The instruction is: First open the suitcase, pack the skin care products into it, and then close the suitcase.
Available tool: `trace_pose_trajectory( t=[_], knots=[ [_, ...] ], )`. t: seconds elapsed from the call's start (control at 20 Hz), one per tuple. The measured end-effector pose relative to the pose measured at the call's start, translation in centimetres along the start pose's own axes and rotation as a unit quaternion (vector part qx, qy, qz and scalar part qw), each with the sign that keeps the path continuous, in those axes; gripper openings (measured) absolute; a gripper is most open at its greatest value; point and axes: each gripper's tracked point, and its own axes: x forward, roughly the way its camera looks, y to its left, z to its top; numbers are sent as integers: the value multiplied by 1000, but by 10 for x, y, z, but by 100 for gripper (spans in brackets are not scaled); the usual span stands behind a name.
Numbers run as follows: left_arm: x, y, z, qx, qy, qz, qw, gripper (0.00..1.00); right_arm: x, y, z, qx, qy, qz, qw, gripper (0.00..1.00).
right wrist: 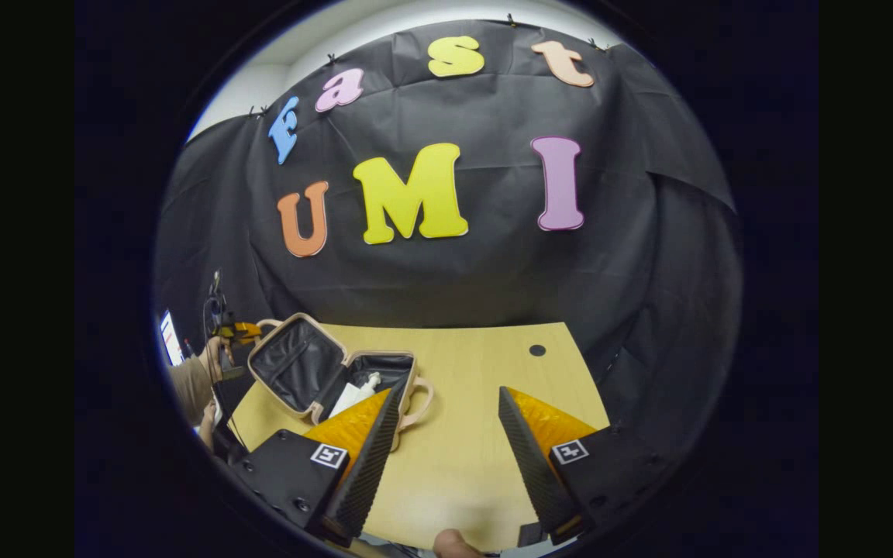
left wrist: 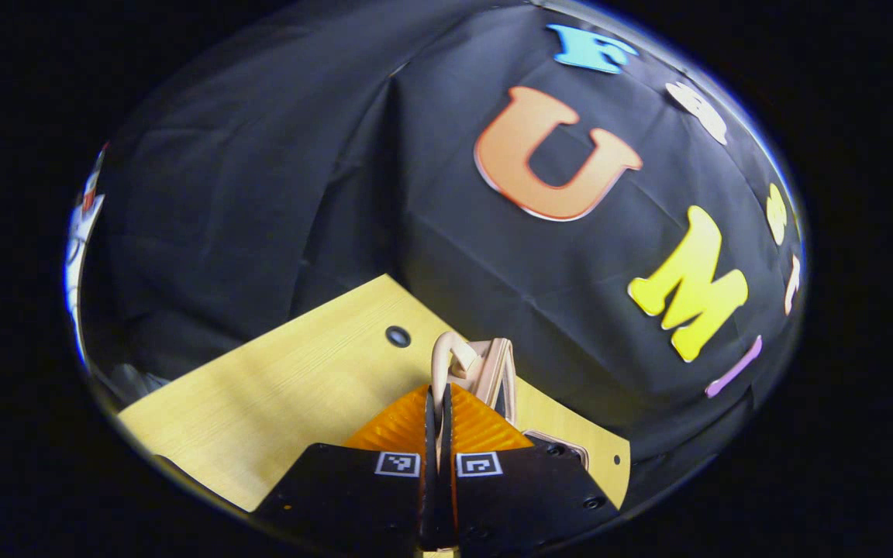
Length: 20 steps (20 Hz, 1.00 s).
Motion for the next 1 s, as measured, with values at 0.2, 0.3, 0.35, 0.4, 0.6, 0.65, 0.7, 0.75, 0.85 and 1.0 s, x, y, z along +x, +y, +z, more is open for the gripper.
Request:
trace_pose_trajectory(
  t=[0.2, 0.3, 0.35, 0.4, 0.6, 0.65, 0.7, 0.75, 0.85, 1.0],
  knots=[
    [-25, -93, -5, 125, -30, -27, 991, 3, -8, -25, 1, -17, -12, 11, 1000, 77],
    [-34, -141, -21, 186, -42, -35, 981, 3, -10, -36, 3, -35, -19, 15, 999, 77],
    [-41, -160, -29, 204, -45, -37, 977, 3, -13, -41, 4, -41, -23, 20, 999, 77],
    [-46, -181, -42, 216, -44, -41, 974, 3, -14, -45, 4, -44, -25, 25, 998, 77],
    [-49, -256, -108, 265, -30, -65, 961, 3, -18, -66, -6, -45, -12, 43, 998, 77],
    [-45, -267, -129, 276, -23, -66, 958, 3, -19, -71, -9, -45, -8, 47, 998, 77],
    [-42, -278, -148, 283, -15, -67, 957, 3, -20, -78, -11, -47, -7, 49, 998, 77],
    [-39, -291, -168, 284, -3, -71, 956, 3, -20, -85, -13, -48, -5, 50, 998, 77],
    [-34, -306, -205, 284, 21, -71, 956, 3, -19, -99, -22, -47, 1, 54, 997, 77],
    [-23, -317, -244, 328, 40, -59, 942, 3, -22, -121, -34, -41, 9, 50, 998, 77]
  ],
)
